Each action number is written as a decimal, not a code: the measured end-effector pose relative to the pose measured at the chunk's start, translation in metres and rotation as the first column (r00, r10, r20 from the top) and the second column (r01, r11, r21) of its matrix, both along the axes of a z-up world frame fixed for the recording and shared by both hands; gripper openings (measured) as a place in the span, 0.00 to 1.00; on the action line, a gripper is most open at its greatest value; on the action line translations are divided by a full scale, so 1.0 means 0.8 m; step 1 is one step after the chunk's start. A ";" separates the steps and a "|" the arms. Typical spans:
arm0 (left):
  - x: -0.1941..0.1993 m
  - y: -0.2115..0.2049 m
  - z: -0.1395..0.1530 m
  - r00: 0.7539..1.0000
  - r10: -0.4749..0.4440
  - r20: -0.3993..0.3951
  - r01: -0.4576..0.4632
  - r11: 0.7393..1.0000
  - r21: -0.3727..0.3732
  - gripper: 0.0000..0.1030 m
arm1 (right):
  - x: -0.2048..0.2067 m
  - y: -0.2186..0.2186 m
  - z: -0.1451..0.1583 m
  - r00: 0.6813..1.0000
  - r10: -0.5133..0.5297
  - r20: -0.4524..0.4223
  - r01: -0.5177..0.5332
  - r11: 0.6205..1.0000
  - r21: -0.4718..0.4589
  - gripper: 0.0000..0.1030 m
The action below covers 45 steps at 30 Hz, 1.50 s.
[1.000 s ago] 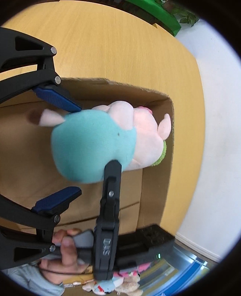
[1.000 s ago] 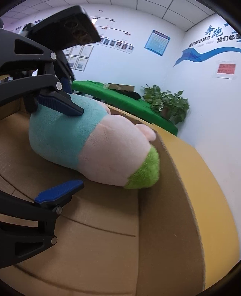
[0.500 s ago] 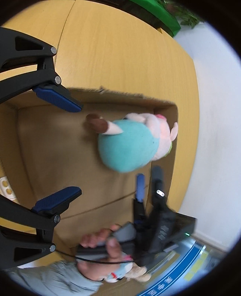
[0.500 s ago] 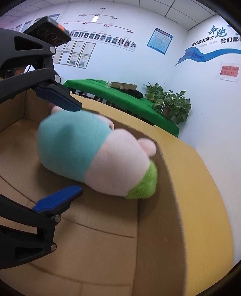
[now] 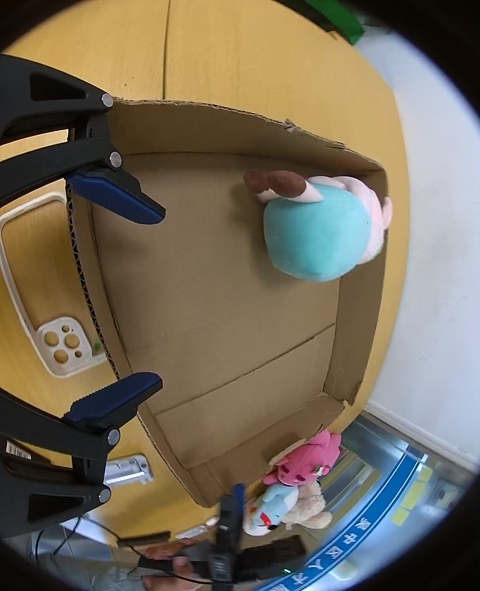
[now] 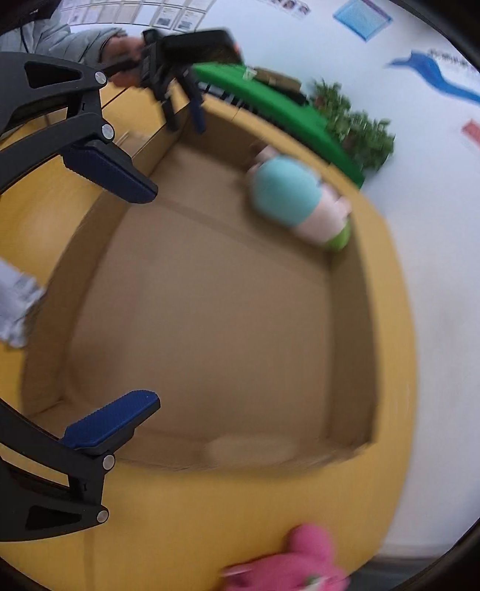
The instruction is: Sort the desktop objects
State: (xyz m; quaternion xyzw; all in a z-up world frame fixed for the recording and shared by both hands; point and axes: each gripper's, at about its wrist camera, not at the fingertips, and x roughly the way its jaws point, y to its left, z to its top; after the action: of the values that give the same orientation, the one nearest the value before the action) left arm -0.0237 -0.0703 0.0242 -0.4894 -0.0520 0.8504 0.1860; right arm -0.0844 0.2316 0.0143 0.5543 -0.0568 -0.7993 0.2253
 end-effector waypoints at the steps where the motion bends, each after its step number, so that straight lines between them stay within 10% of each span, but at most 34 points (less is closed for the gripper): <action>1: 0.011 -0.006 0.007 1.000 0.003 -0.002 -0.003 1.000 -0.009 0.81 | 0.008 0.005 -0.010 1.000 -0.005 0.015 0.005 1.000 0.003 0.99; 10: 0.008 0.010 0.003 1.000 0.003 -0.023 -0.003 0.999 -0.034 0.81 | 0.031 -0.003 0.000 0.996 0.007 -0.086 -0.008 1.000 -0.009 0.98; 18: 0.047 0.015 0.079 0.985 0.011 -0.170 -0.015 1.000 -0.022 0.81 | 0.075 -0.006 0.128 0.943 0.010 -0.334 -0.058 0.989 -0.134 1.00; 31: 0.188 0.100 0.161 0.927 -0.269 -0.261 0.313 0.938 0.145 0.81 | 0.230 0.019 0.227 0.905 -0.069 -0.419 -0.002 0.986 -0.165 1.00; 41: 0.251 0.170 0.127 0.896 -0.421 -0.143 0.443 0.867 0.226 0.81 | 0.367 0.098 0.092 0.950 -0.286 -0.127 0.262 0.948 -0.180 1.00; 45: 0.266 0.216 0.094 0.874 -0.482 -0.058 0.479 0.839 0.257 0.81 | 0.412 0.105 0.016 0.940 -0.341 -0.009 0.340 0.939 -0.050 1.00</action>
State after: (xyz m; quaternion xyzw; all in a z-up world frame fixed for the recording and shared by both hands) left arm 0.1890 0.1023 0.0993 -0.4616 -0.0411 0.7596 0.4563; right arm 0.2452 0.3155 0.0273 0.5238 -0.1688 -0.8293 0.0972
